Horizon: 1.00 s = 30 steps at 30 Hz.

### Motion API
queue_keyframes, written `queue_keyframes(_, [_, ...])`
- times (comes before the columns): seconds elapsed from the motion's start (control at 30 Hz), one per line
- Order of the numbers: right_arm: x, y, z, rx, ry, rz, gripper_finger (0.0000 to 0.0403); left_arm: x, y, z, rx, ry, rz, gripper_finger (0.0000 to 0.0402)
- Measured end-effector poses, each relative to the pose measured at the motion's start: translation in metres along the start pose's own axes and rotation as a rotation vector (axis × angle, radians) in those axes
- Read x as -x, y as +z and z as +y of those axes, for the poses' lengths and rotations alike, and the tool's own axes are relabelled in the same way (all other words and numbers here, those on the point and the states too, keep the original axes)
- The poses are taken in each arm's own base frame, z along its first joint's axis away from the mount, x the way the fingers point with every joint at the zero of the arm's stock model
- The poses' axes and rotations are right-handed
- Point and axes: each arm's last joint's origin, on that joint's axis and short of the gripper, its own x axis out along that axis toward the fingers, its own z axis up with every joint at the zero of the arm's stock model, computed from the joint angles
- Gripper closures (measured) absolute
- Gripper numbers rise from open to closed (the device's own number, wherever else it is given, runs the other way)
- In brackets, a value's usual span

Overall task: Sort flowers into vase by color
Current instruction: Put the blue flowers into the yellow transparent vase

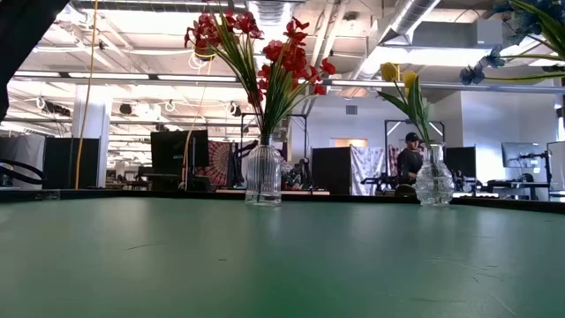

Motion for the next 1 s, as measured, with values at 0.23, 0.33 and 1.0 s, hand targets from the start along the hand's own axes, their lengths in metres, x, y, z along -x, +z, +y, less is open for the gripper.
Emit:
queue_keyframes(0.23, [-0.004, 0.001, -0.001, -0.009, 0.001, 0.007, 0.0353, 0.0, 0.001, 0.001, -0.012, -0.009, -0.018, 0.0325])
queue_keyframes(0.33, [-0.004, 0.001, -0.001, -0.009, 0.001, 0.006, 0.035, 0.0, 0.001, 0.001, -0.014, -0.009, -0.018, 0.0345])
queue_keyframes(1.0, [0.011, -0.015, -0.008, -0.101, -0.114, 0.114, 0.0155, 0.003, 0.011, 0.014, -0.094, 0.107, 0.231, 0.0399])
